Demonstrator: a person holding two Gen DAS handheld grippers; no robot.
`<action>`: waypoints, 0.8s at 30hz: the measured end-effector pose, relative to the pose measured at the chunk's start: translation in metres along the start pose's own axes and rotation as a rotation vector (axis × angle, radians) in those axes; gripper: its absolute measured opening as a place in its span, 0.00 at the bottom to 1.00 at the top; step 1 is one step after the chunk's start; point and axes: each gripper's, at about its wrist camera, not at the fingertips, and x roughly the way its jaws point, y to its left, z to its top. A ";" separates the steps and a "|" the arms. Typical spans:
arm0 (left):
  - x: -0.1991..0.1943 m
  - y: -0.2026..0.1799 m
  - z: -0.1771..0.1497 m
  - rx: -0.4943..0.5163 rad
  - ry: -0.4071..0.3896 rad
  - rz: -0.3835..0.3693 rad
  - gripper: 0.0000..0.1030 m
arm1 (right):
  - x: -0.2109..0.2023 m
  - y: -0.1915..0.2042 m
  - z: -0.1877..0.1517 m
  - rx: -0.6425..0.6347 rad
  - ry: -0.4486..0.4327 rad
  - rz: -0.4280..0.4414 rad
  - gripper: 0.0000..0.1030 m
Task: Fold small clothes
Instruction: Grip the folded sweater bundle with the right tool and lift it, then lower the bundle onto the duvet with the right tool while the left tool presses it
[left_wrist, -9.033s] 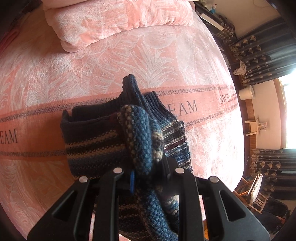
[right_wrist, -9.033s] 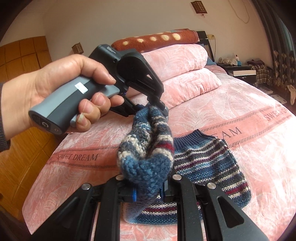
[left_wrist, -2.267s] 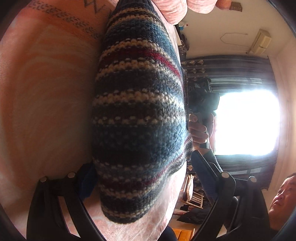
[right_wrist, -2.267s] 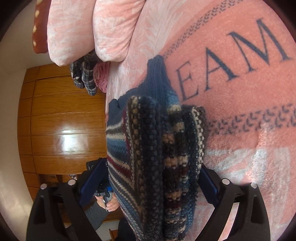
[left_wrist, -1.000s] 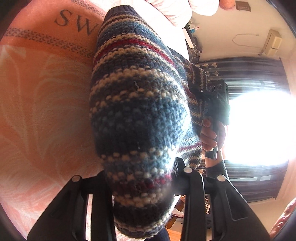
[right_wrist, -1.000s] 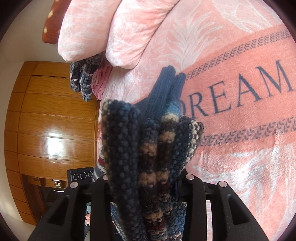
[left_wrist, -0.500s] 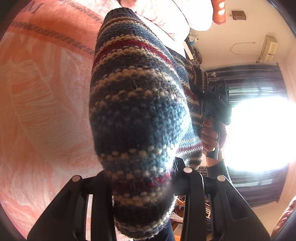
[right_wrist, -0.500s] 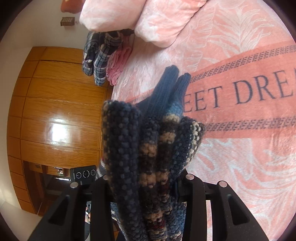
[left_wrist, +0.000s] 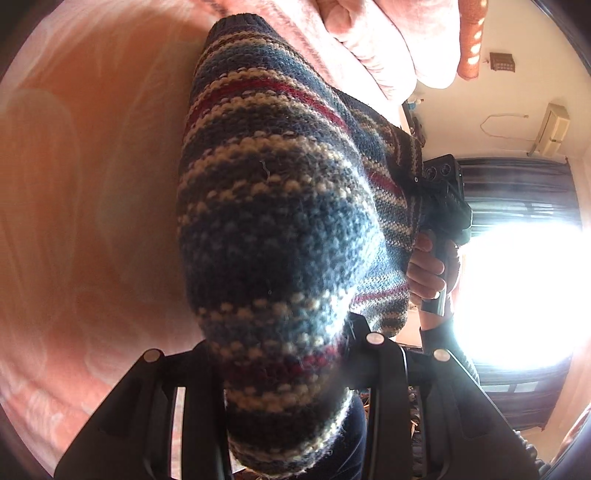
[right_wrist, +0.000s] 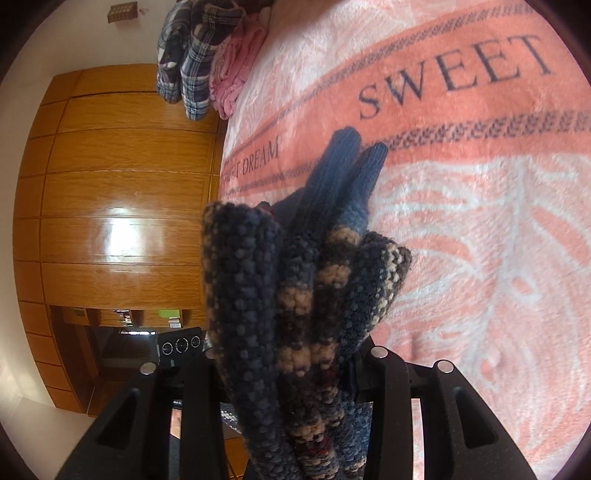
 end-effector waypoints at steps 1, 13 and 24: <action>0.004 0.003 0.002 -0.010 -0.001 0.001 0.31 | 0.007 -0.003 -0.002 0.007 0.007 0.006 0.37; 0.017 0.023 -0.005 -0.037 -0.036 0.077 0.65 | 0.009 -0.009 0.000 -0.023 -0.018 -0.097 0.75; -0.016 -0.062 -0.050 0.227 -0.243 0.154 0.68 | -0.016 0.029 -0.014 -0.108 -0.126 -0.249 0.33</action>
